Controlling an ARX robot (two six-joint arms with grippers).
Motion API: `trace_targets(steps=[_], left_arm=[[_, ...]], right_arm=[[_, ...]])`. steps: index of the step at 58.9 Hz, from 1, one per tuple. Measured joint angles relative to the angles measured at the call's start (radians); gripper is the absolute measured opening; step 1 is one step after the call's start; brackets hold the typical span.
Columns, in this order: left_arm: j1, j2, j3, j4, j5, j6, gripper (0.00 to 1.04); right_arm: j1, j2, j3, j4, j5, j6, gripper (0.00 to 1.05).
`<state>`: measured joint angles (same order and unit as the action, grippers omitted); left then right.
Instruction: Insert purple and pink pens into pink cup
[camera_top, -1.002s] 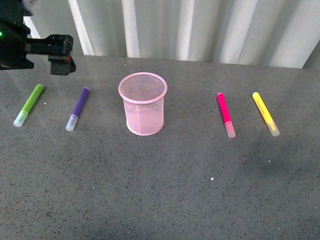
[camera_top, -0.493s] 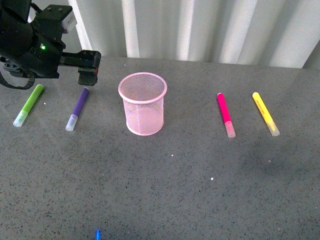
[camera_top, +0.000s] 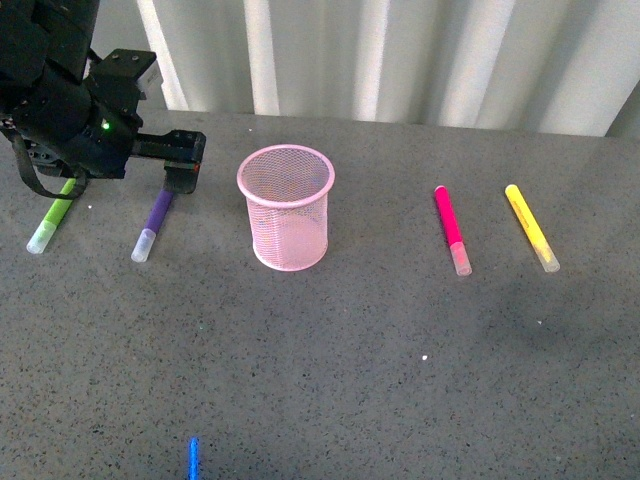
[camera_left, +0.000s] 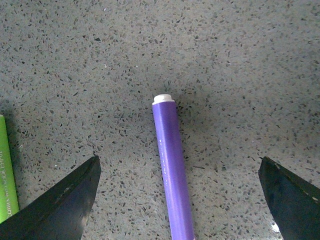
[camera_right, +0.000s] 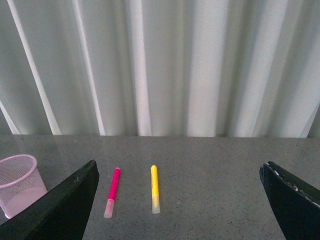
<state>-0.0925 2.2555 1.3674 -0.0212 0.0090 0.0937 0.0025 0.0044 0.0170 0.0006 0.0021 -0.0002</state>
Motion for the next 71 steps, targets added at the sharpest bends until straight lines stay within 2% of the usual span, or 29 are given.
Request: trace_targets(steps=[55, 64, 71], left_arm=[[0.002, 0.137, 0.137, -0.077, -0.014, -0.016, 0.97], [-0.004, 0.148, 0.150, -0.080, -0.016, -0.018, 0.65], [-0.008, 0.156, 0.163, -0.085, -0.017, -0.020, 0.47]], right_arm=[[0.000, 0.000, 0.000, 0.000, 0.000, 0.000, 0.98], [0.000, 0.000, 0.000, 0.000, 0.000, 0.000, 0.98], [0.000, 0.000, 0.000, 0.000, 0.000, 0.000, 0.98]])
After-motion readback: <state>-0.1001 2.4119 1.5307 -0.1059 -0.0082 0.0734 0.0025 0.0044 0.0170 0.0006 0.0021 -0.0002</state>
